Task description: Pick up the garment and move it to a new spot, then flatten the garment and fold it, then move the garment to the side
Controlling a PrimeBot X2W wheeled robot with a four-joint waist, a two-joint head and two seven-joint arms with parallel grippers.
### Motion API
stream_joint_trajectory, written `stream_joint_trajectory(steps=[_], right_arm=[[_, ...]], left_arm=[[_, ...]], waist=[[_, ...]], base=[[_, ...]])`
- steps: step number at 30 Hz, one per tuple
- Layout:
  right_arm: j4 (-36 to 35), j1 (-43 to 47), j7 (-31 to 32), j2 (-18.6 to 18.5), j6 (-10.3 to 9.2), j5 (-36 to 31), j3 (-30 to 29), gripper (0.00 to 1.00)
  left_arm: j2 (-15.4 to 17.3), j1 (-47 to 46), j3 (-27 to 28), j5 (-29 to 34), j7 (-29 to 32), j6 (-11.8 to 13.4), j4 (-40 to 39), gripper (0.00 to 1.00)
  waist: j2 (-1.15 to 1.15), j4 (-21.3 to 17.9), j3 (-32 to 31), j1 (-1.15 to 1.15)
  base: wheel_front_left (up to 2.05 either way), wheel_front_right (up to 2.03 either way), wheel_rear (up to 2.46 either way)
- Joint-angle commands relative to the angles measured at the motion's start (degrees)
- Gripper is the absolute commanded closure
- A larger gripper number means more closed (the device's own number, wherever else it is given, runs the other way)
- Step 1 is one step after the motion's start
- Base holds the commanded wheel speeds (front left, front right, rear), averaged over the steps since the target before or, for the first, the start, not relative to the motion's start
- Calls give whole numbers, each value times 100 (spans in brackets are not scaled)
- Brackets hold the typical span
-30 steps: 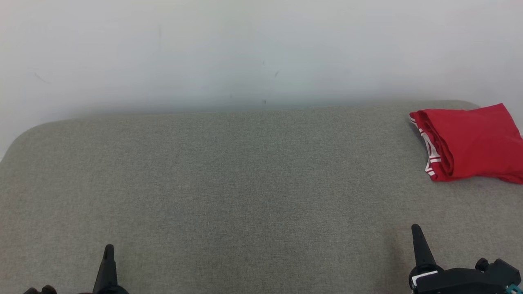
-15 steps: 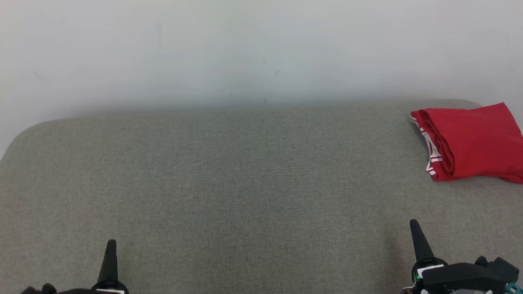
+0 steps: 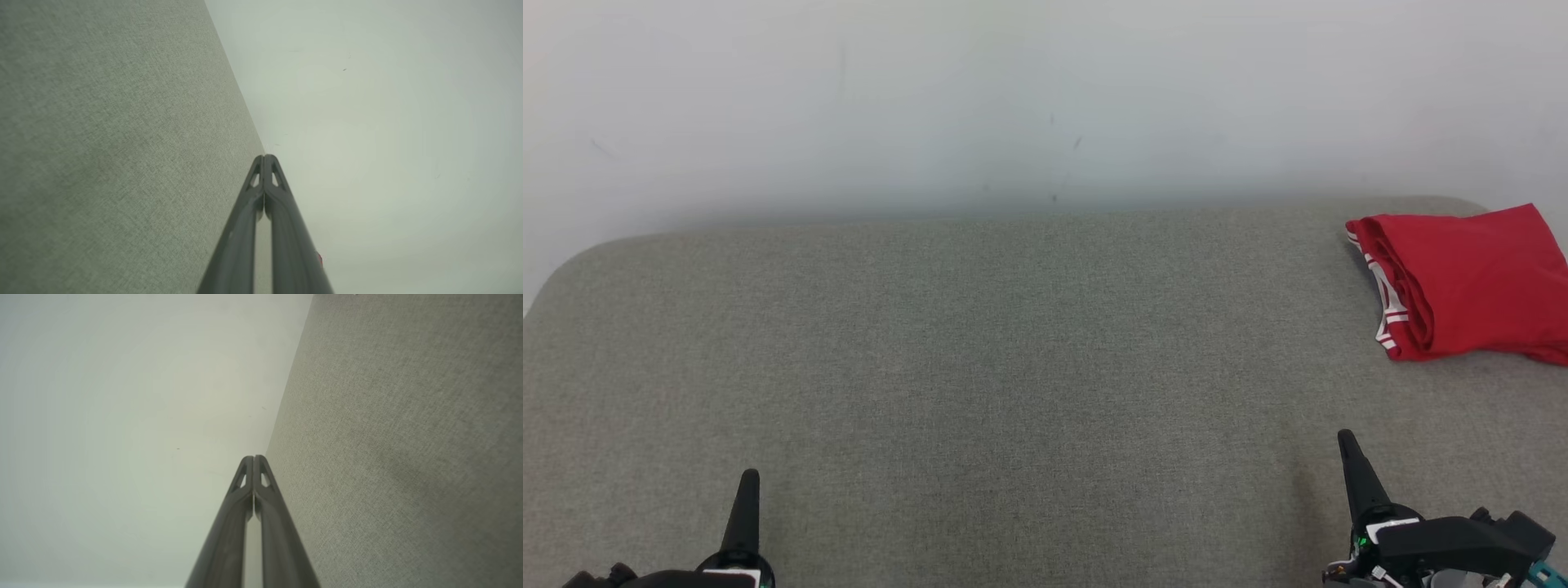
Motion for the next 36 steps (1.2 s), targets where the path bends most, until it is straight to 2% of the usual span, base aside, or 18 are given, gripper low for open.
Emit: stream_joint_trajectory(steps=[1,36], right_arm=[[-17,-86,45,12,-8,165,-13,100],[35,-270,414,31,-12,1648,-50,100]], left_arm=[[-11,-111,29,-179,42,-20,-10,100],[-98,-293,112,-1661,420,-119,68,100]], waist=[[0,1,3,0],[0,22,66,0]], base=[[0,0,0],[0,0,0]])
